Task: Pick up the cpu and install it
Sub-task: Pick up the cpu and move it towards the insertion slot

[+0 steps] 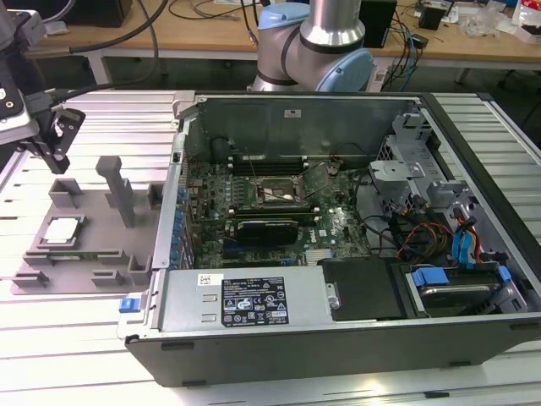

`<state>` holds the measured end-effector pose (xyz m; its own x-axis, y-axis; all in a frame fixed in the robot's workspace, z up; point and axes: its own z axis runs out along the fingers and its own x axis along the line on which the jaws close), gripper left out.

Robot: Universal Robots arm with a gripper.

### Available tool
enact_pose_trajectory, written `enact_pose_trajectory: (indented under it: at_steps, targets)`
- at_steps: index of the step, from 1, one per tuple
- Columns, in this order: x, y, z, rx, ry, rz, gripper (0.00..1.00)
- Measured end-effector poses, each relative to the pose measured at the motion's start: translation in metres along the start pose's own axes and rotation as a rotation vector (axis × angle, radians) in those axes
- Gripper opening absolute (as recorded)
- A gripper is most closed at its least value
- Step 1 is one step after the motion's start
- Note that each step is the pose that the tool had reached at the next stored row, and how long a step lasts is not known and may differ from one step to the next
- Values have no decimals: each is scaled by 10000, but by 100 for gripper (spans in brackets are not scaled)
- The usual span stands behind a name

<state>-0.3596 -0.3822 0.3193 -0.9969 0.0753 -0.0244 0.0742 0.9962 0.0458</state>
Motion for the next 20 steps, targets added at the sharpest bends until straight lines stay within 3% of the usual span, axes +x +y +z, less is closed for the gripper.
enact_pose_trajectory:
  at_steps: [4, 12, 19, 20]
  targets:
    - [91, -8, 14, 0, -37, -2, 11]
    - [193, -17, 40, -2, -69, -4, 11]
    - [293, -27, 106, -4, -100, -4, 11]
    - [325, -31, 143, -5, -106, -5, 11]
